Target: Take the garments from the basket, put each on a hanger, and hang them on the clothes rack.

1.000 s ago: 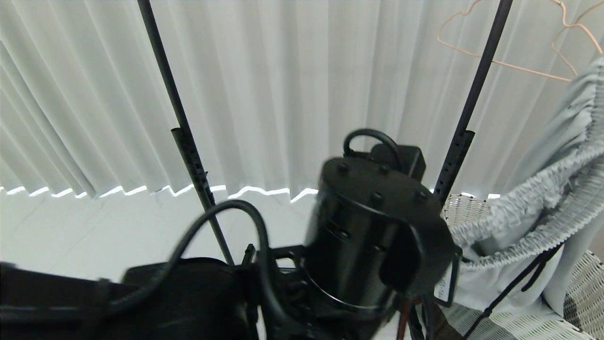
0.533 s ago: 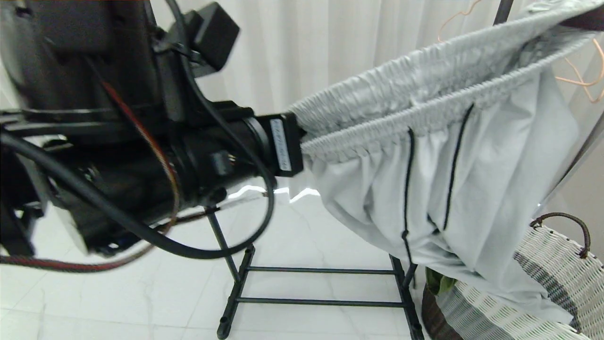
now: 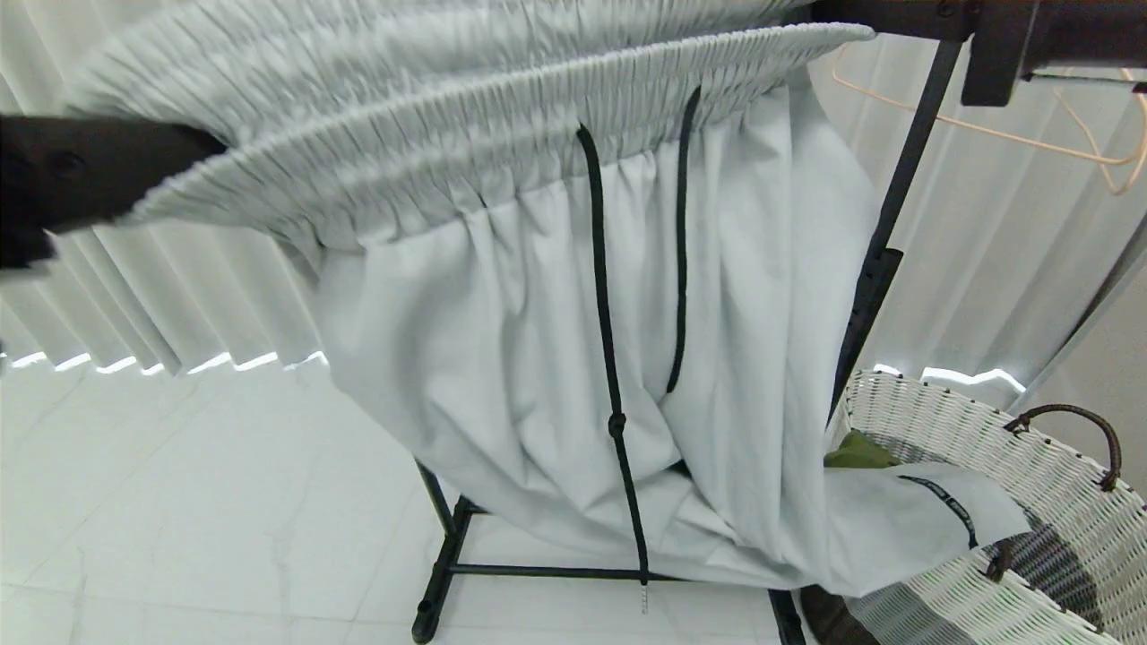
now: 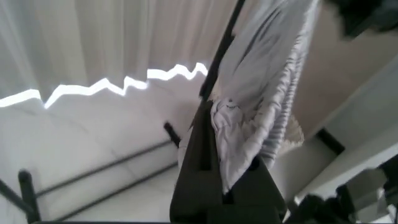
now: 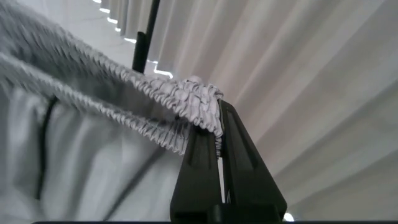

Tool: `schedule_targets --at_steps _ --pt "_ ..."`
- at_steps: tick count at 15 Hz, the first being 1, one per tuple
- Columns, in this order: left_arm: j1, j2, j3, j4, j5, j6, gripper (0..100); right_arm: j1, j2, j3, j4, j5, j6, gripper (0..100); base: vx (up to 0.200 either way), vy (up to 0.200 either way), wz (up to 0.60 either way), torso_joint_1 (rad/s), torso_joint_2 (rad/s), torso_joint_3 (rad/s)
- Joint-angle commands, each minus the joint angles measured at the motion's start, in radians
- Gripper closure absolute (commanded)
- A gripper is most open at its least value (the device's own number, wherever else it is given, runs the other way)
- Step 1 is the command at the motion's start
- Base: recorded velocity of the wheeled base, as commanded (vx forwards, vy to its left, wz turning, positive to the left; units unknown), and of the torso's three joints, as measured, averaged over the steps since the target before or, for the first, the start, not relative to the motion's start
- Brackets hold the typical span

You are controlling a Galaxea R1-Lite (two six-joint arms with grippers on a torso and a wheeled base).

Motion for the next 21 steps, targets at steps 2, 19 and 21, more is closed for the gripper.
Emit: schedule_targets --at_steps 2,19,21 --pt "0.066 -0.037 -0.087 0.006 0.0 0.025 100 0.022 0.033 -0.013 -0.001 -0.003 0.0 100 0.0 0.0 0.0 0.0 0.0 0.0" --pt "-0.262 0.244 -0.225 -0.007 0.449 0.415 100 -0.038 -0.333 0.356 -0.012 -0.258 0.083 100 0.0 0.0 0.0 0.0 0.0 0.0" --pt "-0.262 0.275 -0.284 -0.007 0.449 0.406 100 -0.047 -0.334 0.343 -0.024 -0.259 0.083 100 0.0 0.0 0.0 0.0 0.0 0.0"
